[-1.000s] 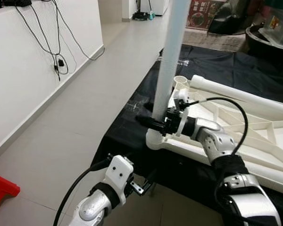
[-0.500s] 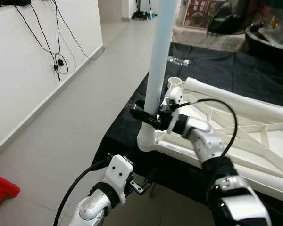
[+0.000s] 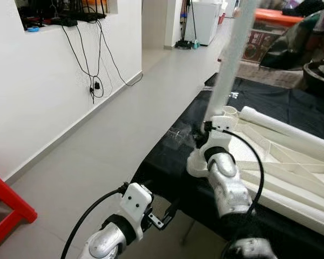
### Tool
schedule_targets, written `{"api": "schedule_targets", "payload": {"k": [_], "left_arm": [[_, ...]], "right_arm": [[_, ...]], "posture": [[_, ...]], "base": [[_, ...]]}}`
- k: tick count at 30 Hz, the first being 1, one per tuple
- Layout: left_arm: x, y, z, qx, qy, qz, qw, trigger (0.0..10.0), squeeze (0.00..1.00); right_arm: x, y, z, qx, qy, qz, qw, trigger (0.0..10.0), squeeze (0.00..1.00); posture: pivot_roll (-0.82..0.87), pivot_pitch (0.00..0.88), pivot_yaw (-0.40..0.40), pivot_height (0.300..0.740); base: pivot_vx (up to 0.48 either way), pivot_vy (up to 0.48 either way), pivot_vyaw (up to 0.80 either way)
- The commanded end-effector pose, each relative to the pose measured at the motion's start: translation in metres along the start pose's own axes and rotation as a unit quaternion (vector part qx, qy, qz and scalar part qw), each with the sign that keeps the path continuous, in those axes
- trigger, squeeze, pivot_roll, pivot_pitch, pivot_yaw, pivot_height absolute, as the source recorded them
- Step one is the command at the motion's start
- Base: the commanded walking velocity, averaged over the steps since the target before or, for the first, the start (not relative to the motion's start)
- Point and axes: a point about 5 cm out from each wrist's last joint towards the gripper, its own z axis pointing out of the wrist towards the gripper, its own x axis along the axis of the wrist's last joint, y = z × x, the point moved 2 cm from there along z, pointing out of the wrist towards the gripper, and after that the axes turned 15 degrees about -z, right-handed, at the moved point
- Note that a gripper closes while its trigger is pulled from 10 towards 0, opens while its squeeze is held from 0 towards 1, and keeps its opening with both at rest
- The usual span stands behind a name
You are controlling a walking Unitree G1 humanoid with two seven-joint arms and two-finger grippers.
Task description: Building children table
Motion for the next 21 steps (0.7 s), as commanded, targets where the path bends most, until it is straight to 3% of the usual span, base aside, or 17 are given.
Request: {"api": "schedule_targets", "payload": {"k": [1,2,3,4,7,8,12,13,16,19,21], "left_arm": [[-0.004,-0.002,0.0,0.003,-0.006,-0.005,1.0,10.0,0.0],[-0.004,-0.002,0.0,0.002,-0.006,-0.004,1.0,10.0,0.0],[-0.004,-0.002,0.0,0.002,-0.006,-0.004,1.0,10.0,0.0],[-0.003,-0.001,0.001,0.002,-0.005,-0.003,1.0,10.0,0.0],[-0.003,-0.001,0.001,0.002,-0.004,-0.003,1.0,10.0,0.0],[-0.003,-0.001,0.001,0.003,-0.004,-0.003,1.0,10.0,0.0],[-0.002,0.0,0.001,0.004,-0.003,-0.004,1.0,10.0,0.0],[-0.002,0.0,0.001,0.004,-0.002,-0.005,1.0,10.0,0.0],[-0.002,0.0,0.001,0.004,-0.002,-0.007,1.0,10.0,0.0],[-0.002,0.0,0.002,0.003,-0.002,-0.008,1.0,10.0,0.0],[-0.002,0.0,0.002,0.003,-0.002,-0.008,1.0,10.0,0.0]], "right_arm": [[-0.017,0.016,-0.009,-0.085,-0.053,0.014,0.995,0.0,0.0],[-0.011,-0.002,-0.012,-0.07,-0.055,0.03,0.996,0.0,0.0],[-0.011,-0.002,-0.012,-0.07,-0.055,0.03,0.996,0.0,0.0],[-0.008,-0.014,-0.013,-0.049,-0.049,0.03,0.997,10.0,0.0],[-0.005,-0.025,-0.014,-0.016,-0.036,0.036,0.999,10.0,0.0],[-0.003,-0.028,-0.014,-0.001,-0.022,0.033,0.999,10.0,1.0],[-0.002,-0.034,-0.014,0.033,-0.013,0.053,0.998,10.0,1.0],[0.001,-0.035,-0.013,0.05,-0.003,0.06,0.997,10.0,0.0],[0.007,-0.033,-0.01,0.064,0.019,0.06,0.996,10.0,0.0],[0.018,-0.034,-0.002,0.137,0.061,0.062,0.987,10.0,0.0],[0.018,-0.034,-0.002,0.137,0.061,0.062,0.987,10.0,0.0]], "posture": [[0.08,0.072,-0.042,0.74],[0.08,0.075,-0.042,0.74],[0.08,0.075,-0.042,0.74],[0.08,0.077,-0.042,0.74],[0.08,0.078,-0.041,0.74],[0.08,0.078,-0.046,0.74],[0.08,0.082,-0.048,0.74],[0.07,0.083,-0.047,0.74],[0.07,0.084,-0.047,0.74],[0.07,0.085,-0.049,0.74],[0.07,0.085,-0.049,0.74]], "base": [[0.0,0.0,0.0],[0.0,0.0,0.0],[0.0,0.0,0.0],[0.0,0.0,0.0],[0.0,0.0,0.0],[0.0,0.0,0.0],[0.0,0.0,0.0],[0.0,0.0,0.0],[0.0,0.0,0.0],[0.0,0.0,0.0],[0.0,0.0,0.0]]}}
